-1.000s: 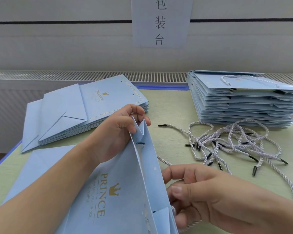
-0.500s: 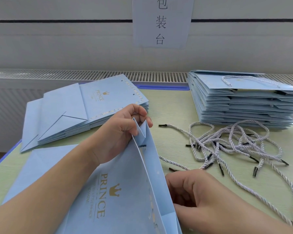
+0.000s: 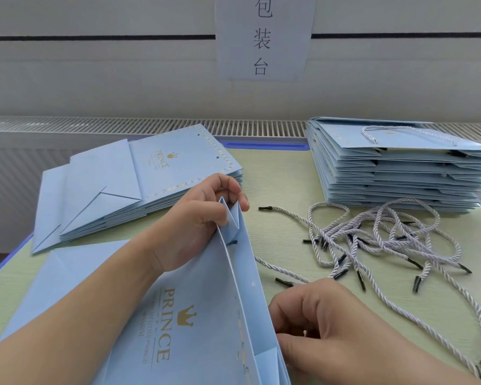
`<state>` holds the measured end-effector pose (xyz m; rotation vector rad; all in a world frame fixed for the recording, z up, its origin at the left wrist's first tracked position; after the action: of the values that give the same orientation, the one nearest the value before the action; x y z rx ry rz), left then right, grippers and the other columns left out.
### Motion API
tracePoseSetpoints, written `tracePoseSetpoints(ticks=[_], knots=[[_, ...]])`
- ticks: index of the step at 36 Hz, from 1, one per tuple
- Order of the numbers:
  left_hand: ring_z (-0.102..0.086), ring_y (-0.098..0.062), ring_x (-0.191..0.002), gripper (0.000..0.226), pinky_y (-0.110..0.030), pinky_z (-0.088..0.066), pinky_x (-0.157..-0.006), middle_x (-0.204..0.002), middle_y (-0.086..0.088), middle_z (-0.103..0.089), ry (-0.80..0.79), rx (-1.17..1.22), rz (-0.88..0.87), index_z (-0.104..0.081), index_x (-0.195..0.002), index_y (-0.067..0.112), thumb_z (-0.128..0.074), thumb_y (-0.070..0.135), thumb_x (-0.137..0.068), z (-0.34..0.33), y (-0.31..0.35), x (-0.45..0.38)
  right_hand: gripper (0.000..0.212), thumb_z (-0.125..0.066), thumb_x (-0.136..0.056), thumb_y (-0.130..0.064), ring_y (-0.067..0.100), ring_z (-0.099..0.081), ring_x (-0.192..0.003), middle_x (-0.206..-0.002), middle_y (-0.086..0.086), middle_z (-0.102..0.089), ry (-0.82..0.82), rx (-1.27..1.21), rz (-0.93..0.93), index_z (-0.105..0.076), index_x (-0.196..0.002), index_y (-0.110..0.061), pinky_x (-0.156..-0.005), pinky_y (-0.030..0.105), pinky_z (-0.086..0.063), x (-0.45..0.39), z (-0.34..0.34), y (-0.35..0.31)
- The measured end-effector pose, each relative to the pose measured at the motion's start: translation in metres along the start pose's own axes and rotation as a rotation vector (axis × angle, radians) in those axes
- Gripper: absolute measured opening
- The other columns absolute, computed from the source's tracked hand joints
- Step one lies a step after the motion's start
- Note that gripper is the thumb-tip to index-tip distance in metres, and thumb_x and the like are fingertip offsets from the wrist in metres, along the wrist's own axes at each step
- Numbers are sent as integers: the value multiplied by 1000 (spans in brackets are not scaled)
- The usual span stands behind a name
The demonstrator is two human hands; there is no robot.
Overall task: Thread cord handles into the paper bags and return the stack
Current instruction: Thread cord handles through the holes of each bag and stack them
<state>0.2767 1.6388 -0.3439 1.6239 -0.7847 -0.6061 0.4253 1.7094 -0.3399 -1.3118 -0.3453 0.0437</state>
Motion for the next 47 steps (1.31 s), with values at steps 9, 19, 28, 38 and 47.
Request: tracePoseSetpoints(ticks=[9, 19, 28, 38, 47], knots=[[-47, -16, -75, 47, -29, -42, -63, -90, -1, -60, -79, -104, -6, -50, -97, 9, -50, 0, -50, -1, 2, 4, 18, -54, -86, -8, 16, -57, -70, -82, 15, -70, -19, 185, 59, -69, -95, -4, -63, 28, -42, -4, -3, 7], [-42, -18, -71, 39, -29, -39, -59, -96, -9, -47, -45, -91, 11, -59, -82, 13, -41, -3, -53, -5, 1, 3, 22, -61, -83, -8, -1, -45, -44, -50, -13, -53, 78, 311, 75, -67, -68, -23, -48, 10, -30, -5, 2, 2], [-42, -18, -69, 39, -33, -37, -62, -90, -9, -49, -45, -58, 9, -62, -79, 15, -42, -5, -52, -2, 2, 4, 31, -59, -75, -20, -5, -57, -73, -75, -31, -58, 279, 417, 120, -59, -76, -51, -82, 22, -47, -10, 10, 4], [-40, -19, -71, 37, -32, -33, -60, -93, -11, -48, -47, -111, -3, -61, -75, 19, -43, -4, -52, -5, 2, 4, 13, -55, -72, -48, 5, -46, -102, -107, -13, -50, 358, 833, 444, -66, -78, -45, -78, 27, -50, 7, 3, -6], [-46, -21, -70, 37, -32, -39, -62, -87, -4, -59, -73, -121, -1, -51, -87, 9, -43, -6, -53, -4, 0, 3, 21, -45, -64, -53, 24, -43, -125, -139, -1, -52, 317, 1112, 455, -65, -59, -49, -82, 32, -48, 8, -4, -5]])
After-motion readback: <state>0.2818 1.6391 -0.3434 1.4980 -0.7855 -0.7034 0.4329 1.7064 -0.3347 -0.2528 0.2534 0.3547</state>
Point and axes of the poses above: each hand's wrist, its own x-axis away from the middle knuckle, its own z-axis out of the back of the hand, y = z × x, the point moved 6 cm from there along -x, towards the middle knuckle
